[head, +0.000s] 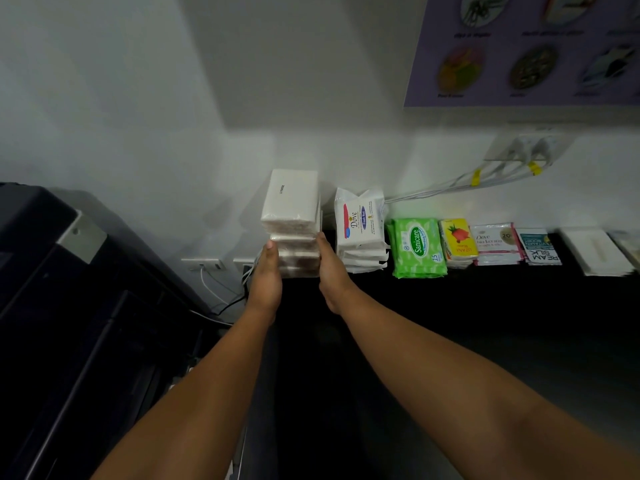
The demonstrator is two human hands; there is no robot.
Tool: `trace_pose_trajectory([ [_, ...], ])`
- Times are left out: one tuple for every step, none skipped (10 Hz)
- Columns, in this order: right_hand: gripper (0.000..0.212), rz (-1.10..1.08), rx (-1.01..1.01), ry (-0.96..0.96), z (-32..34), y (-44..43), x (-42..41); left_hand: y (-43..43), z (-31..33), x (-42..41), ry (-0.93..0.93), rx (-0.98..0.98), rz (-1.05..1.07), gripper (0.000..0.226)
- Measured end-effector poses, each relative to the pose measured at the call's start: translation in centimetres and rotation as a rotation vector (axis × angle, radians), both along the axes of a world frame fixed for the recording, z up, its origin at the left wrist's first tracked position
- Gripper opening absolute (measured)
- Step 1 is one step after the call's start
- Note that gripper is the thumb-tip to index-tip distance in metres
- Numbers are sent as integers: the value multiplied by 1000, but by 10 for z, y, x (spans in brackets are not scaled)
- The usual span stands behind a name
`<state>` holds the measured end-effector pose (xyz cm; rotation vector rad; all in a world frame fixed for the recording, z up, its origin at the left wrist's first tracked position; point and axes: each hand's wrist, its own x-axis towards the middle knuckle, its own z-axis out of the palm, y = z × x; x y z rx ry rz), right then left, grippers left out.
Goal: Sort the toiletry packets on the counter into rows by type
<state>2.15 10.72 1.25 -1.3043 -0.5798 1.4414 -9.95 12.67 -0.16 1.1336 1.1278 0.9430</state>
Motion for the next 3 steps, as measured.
trace_pose_trajectory([
  [56, 40, 14, -18, -1, -13, 2, -8, -2, -1, 74, 20, 48, 72],
  [57, 69, -7, -88, 0, -30, 7, -19, -1, 1, 236, 54, 130, 66],
  [57, 97, -67, -206, -5, -46, 13, -29, -2, 2, 389, 71, 205, 56],
])
